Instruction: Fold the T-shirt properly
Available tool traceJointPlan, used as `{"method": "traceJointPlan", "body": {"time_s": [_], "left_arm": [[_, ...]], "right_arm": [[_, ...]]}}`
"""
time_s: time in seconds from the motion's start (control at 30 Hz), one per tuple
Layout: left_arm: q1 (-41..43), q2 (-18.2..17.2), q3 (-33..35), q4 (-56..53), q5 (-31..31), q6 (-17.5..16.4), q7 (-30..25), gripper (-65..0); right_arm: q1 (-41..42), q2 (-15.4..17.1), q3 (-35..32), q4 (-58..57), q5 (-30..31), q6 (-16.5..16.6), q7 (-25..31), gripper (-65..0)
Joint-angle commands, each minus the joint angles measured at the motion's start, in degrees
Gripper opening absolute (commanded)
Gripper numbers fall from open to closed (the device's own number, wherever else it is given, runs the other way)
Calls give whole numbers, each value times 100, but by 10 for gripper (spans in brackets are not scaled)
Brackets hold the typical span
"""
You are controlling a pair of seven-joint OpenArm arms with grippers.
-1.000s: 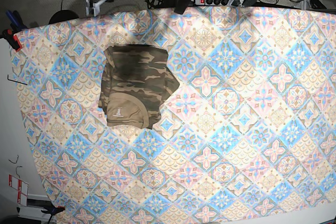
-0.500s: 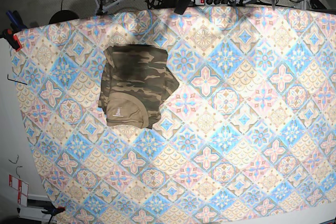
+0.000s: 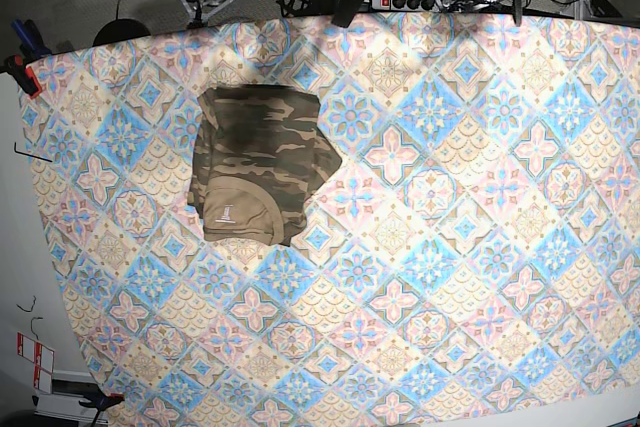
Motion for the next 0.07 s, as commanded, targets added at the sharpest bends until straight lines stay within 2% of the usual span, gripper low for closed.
{"method": "traceJointPlan", "body": {"time_s": [0.0,0.03], "left_arm": [[-33,9,-1,7,-16,56,-25,-644],[-68,35,-10,7,-16,56,-8,-644]], "right_arm": [[-2,48,-9,14,-26,-20,70,-620],[-2,48,-9,14,-35,-20,70,-620]]}}
